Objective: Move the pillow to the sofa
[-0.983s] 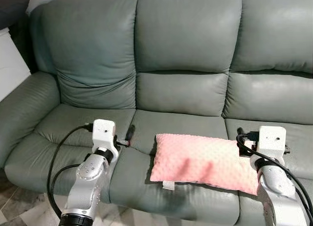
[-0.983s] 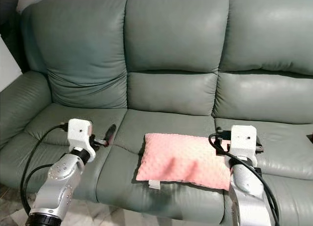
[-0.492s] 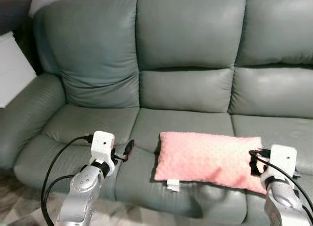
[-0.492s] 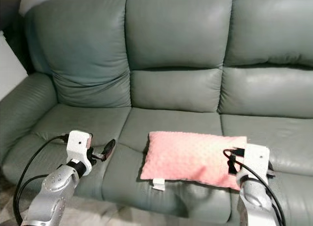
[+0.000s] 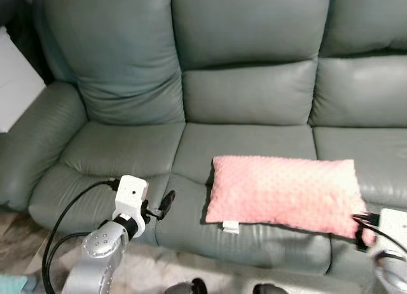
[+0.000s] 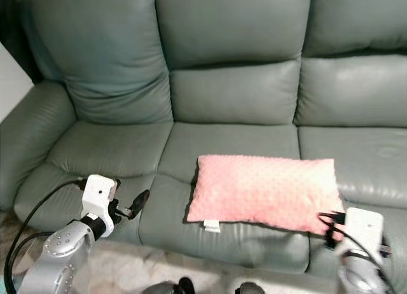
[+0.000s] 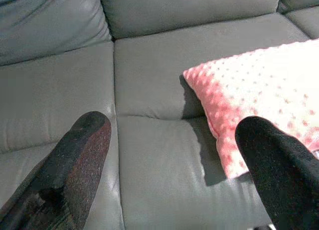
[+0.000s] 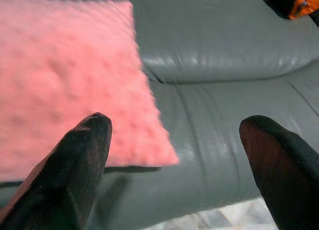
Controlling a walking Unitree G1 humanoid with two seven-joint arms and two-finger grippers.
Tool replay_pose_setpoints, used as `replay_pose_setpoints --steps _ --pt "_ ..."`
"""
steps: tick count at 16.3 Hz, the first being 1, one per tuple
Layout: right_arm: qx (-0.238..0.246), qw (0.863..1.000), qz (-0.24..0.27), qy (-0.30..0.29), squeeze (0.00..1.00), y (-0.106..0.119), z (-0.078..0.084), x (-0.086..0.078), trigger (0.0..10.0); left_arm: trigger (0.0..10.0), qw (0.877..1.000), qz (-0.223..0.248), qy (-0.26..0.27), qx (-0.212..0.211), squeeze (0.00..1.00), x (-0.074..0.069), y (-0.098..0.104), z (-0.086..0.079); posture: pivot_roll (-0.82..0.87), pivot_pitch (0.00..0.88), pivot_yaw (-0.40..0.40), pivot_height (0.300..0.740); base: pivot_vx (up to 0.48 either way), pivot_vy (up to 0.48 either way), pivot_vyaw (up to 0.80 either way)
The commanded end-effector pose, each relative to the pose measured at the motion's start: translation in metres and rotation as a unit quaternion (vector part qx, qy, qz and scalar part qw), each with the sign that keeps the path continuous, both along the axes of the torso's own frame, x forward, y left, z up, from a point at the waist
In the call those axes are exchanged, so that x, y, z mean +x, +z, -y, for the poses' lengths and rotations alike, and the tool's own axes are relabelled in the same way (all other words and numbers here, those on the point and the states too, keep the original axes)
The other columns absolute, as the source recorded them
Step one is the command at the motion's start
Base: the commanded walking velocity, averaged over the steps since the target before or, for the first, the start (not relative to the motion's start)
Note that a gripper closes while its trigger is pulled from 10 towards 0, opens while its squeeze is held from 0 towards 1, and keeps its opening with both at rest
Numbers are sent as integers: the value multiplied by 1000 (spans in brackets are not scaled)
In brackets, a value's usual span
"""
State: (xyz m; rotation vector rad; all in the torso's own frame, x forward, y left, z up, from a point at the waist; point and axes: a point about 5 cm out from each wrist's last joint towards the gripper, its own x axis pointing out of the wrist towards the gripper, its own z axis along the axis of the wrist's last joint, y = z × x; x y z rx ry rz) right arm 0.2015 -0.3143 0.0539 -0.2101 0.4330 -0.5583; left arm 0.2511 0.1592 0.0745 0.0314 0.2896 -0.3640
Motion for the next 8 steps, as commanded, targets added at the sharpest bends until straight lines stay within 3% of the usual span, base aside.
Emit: replay_pose_setpoints --steps 1,5,8 --pt "3 1000 -10 -11 0 -6 8 -4 10000 10000 1000 -10 5 9 0 -5 0 -8 -77 304 208 740 0 0 0" --pt "-19 999 -34 -23 0 -8 34 6 10000 10000 1000 -17 3 11 0 -13 3 -9 -45 315 216 740 0 0 0" --pt "-22 999 -28 -7 0 -6 45 28 10000 10000 1000 -18 4 13 0 -14 6 -10 -21 319 223 740 0 0 0"
